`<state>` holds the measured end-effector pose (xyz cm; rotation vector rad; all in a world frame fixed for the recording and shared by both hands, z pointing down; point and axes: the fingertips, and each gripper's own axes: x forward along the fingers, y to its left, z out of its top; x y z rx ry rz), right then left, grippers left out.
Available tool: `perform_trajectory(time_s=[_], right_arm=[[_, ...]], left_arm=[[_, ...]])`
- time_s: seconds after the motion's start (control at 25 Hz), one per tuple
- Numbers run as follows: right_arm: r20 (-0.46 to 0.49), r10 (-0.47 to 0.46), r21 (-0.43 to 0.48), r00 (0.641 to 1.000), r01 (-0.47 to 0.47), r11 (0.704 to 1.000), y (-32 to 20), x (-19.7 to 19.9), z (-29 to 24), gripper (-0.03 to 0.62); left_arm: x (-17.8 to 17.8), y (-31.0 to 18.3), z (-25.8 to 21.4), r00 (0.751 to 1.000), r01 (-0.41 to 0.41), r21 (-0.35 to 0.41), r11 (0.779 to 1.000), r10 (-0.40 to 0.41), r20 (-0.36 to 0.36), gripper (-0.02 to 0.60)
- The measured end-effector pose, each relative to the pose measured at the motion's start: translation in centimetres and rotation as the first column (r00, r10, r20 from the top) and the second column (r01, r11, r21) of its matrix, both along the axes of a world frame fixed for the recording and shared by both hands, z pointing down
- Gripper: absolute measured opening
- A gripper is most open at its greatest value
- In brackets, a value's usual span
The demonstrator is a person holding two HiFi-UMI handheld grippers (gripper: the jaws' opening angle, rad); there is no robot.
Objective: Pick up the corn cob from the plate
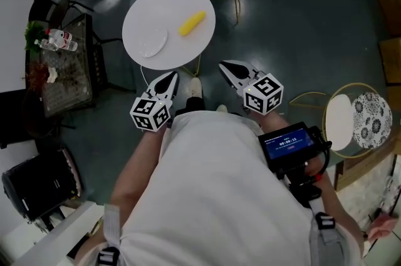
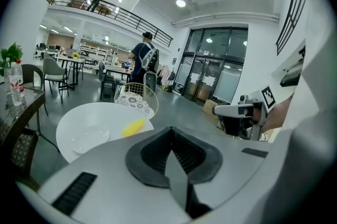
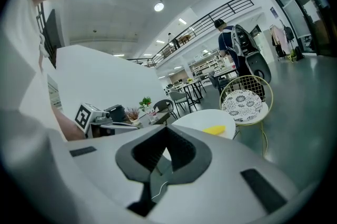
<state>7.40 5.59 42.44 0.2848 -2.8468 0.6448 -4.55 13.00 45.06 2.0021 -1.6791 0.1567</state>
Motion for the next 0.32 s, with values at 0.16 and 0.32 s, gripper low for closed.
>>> perform_trajectory(time_s=[0.16,0.32], right_arm=[[0.007,0.002,-0.003,1.000,-0.002,1.000,-0.4,1.0,0.0,0.008],[0.005,0.002,-0.005,1.000,-0.002,1.000,-1.2,-0.2,0.4,0.008]], left_arm=[[1.2,-0.7,-0.1,1.000,-0.005,-0.002,1.000,0.005,0.009,0.008],[0.0,-1.7,0.2,1.000,-0.011,-0.003,1.000,0.011,0.014,0.008]])
